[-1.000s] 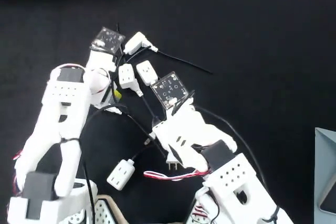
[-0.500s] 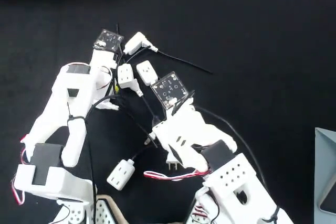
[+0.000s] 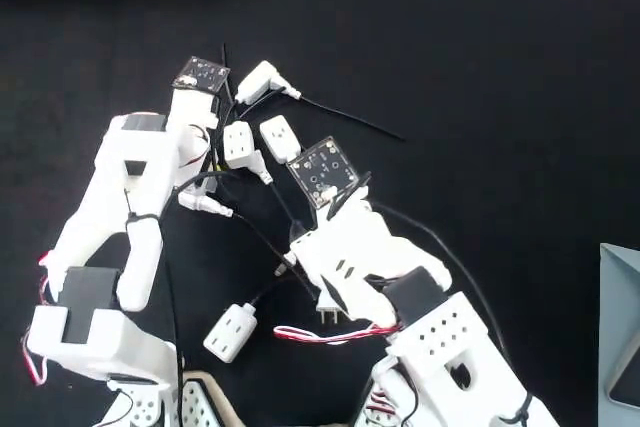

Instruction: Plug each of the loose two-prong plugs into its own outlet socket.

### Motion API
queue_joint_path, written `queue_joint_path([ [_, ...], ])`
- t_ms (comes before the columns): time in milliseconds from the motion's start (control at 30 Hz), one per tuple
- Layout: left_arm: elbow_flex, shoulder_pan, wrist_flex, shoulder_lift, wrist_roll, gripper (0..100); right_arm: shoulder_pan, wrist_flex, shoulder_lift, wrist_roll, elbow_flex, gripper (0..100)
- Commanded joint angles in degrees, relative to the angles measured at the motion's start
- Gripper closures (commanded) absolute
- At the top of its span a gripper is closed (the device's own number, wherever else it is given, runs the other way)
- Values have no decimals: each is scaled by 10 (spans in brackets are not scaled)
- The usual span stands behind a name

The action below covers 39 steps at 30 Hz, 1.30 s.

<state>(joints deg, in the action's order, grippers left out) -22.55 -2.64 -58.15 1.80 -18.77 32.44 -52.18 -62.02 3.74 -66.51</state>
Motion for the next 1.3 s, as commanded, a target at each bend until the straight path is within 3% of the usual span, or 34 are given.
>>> queue_joint_path([
  [0, 40, -11, -18, -1, -3, 817, -6, 7, -7, 6, 3, 868],
  [500, 36, -5, 20, 82, 2, 826, -6, 7, -7, 6, 2, 868],
  [567, 35, -5, 23, 69, 2, 866, -6, 7, -7, 6, 2, 868],
  [700, 31, 1, 20, 20, 1, 976, -6, 7, -7, 6, 2, 868],
  [1267, 25, -29, -116, -309, 2, 971, -6, 6, -7, 6, 2, 868],
])
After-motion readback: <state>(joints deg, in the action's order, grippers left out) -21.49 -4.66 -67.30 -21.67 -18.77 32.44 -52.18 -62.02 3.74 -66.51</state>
